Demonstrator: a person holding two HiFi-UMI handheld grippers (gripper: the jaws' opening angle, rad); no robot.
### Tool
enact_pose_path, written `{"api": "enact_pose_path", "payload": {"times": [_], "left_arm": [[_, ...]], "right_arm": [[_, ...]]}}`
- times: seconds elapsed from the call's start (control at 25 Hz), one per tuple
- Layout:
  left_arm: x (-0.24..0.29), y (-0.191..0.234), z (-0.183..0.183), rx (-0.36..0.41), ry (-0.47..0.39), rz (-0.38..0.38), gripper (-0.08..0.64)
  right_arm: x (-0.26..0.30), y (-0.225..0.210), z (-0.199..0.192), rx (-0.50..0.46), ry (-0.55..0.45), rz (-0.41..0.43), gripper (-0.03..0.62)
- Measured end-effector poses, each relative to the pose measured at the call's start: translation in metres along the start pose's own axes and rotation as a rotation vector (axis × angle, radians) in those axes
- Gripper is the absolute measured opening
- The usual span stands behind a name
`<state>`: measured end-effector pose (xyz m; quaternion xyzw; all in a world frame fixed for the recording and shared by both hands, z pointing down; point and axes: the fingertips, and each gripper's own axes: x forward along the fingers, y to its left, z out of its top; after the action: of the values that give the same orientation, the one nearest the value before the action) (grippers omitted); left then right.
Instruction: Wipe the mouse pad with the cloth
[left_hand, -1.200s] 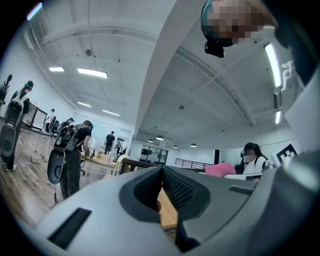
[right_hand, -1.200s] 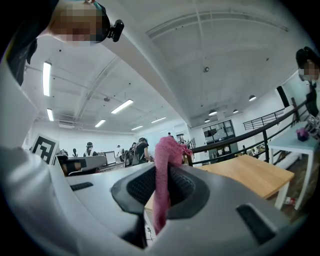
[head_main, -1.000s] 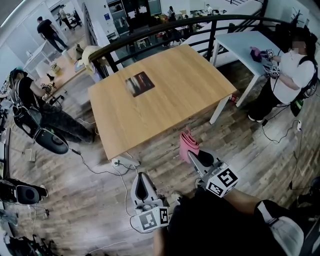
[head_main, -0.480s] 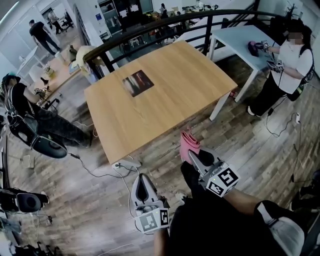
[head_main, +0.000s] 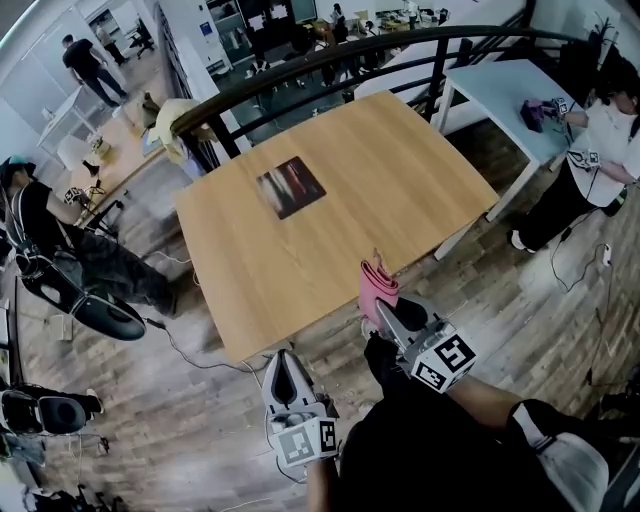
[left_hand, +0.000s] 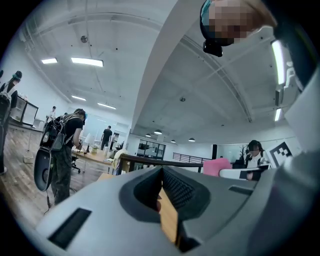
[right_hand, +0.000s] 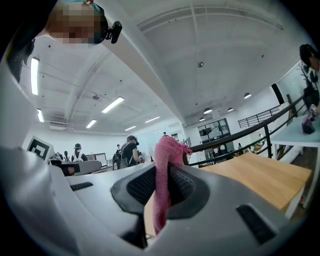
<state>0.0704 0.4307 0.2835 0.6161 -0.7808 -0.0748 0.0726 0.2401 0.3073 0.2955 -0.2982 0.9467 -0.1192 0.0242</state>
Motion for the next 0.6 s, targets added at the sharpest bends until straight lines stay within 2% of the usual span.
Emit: {"api": "enact_pose_path", "payload": {"times": [0.36,0.6], "left_arm": [[0.138,0.013,0.000,-0.003,0.035,0.053,0.023],[0.214,0.006,0.002,-0.007,0.046,0.054,0.023]], "right_arm": [[0.113,-0.084,0.022,0.002,0.034,0.035,0.057],[0.170,-0.137,0.034,0.008,0.042,0.064,0.057]]}}
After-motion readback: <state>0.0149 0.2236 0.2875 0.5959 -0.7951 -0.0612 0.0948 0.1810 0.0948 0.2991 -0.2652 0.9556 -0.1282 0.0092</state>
